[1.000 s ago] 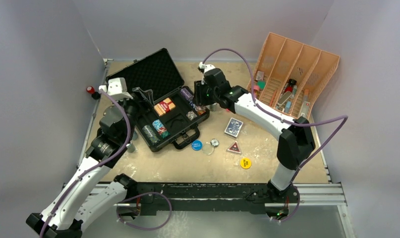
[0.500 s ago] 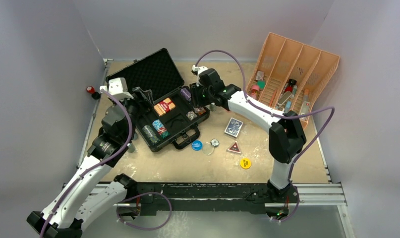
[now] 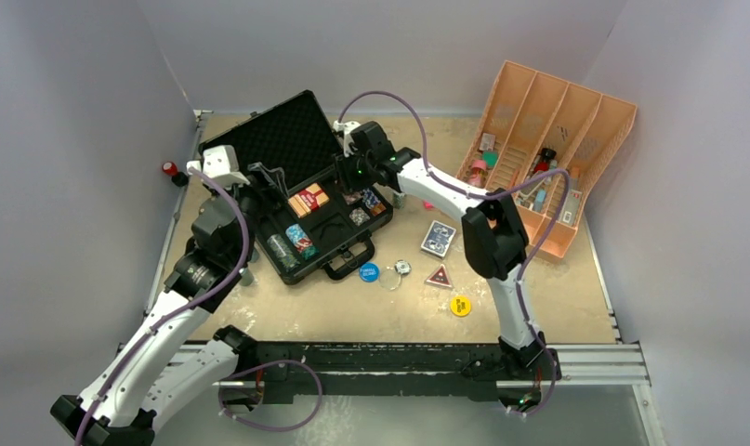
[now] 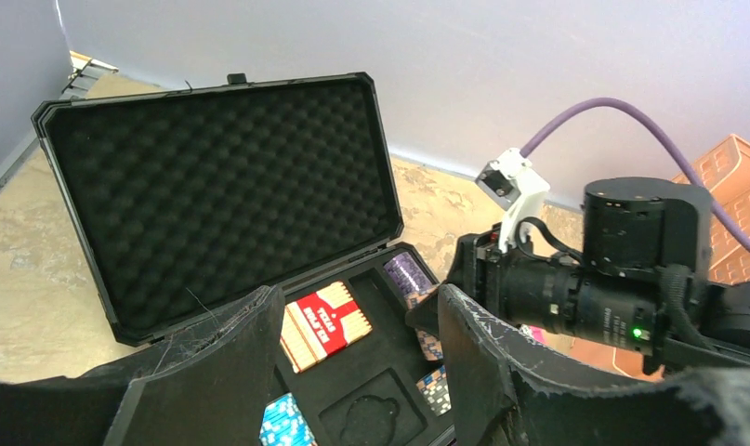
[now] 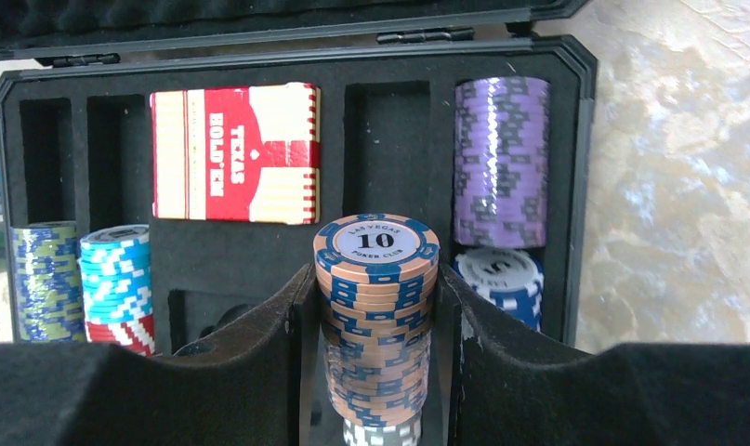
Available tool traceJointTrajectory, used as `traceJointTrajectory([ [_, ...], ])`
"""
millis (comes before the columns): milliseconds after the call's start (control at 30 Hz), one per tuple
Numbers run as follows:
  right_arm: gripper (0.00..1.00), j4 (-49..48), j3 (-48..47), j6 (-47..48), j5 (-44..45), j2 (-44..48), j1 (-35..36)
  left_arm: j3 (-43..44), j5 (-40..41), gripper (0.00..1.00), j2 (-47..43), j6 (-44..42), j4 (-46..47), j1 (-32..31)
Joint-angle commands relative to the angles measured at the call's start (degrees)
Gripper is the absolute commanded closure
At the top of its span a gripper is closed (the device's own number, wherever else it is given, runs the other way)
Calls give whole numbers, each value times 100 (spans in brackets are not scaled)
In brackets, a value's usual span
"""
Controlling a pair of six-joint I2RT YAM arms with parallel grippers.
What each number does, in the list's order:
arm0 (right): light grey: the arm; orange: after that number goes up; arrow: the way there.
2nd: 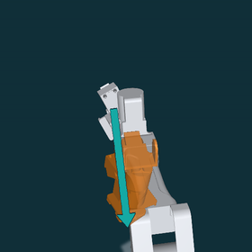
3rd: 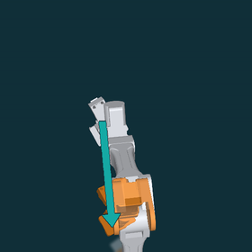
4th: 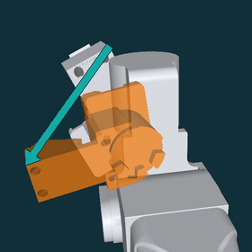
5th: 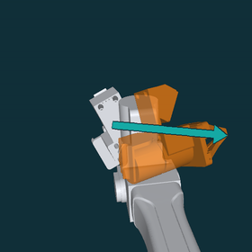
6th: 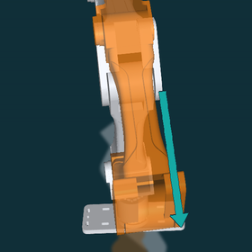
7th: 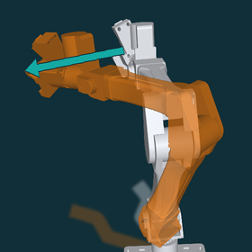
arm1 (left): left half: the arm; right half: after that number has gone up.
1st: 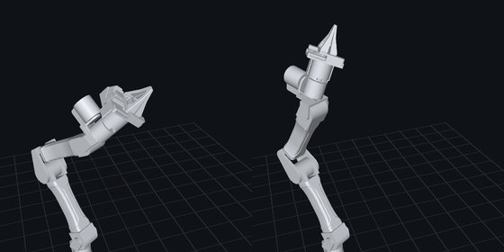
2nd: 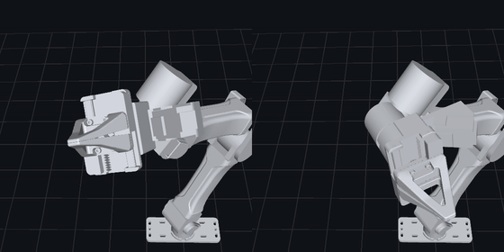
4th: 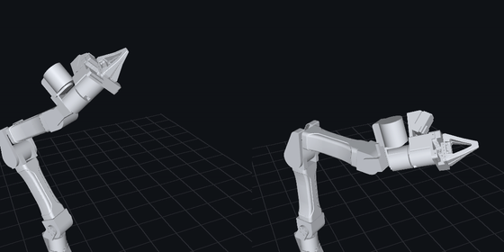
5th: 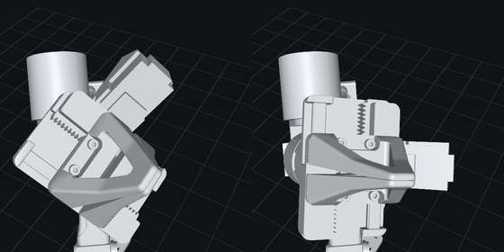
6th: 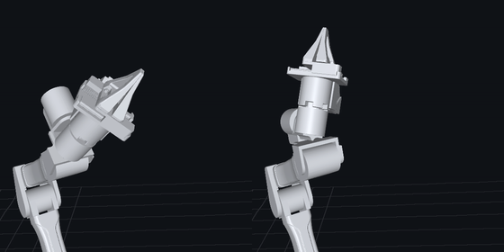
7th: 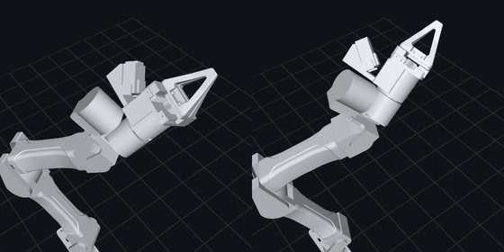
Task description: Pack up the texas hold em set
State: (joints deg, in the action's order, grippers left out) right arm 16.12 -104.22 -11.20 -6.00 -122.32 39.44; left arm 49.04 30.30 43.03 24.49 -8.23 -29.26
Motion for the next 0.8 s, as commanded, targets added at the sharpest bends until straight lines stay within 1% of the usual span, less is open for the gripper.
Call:
traceJointTrajectory([
  [0, 67, -126, -651, 365, -509, -147, 11, 27, 76, 39, 8, 38, 173, 60],
  [200, 65, 84, -907, 524, -630, -462, 36, 25, 82, 39, 6, 26, 164, 69],
  [467, 56, 532, -981, 770, -370, -540, 46, 28, 70, 39, 91, 38, 146, 93],
  [767, 37, 685, -857, 825, -338, -442, 46, 42, 33, 39, 126, 47, 150, 126],
])
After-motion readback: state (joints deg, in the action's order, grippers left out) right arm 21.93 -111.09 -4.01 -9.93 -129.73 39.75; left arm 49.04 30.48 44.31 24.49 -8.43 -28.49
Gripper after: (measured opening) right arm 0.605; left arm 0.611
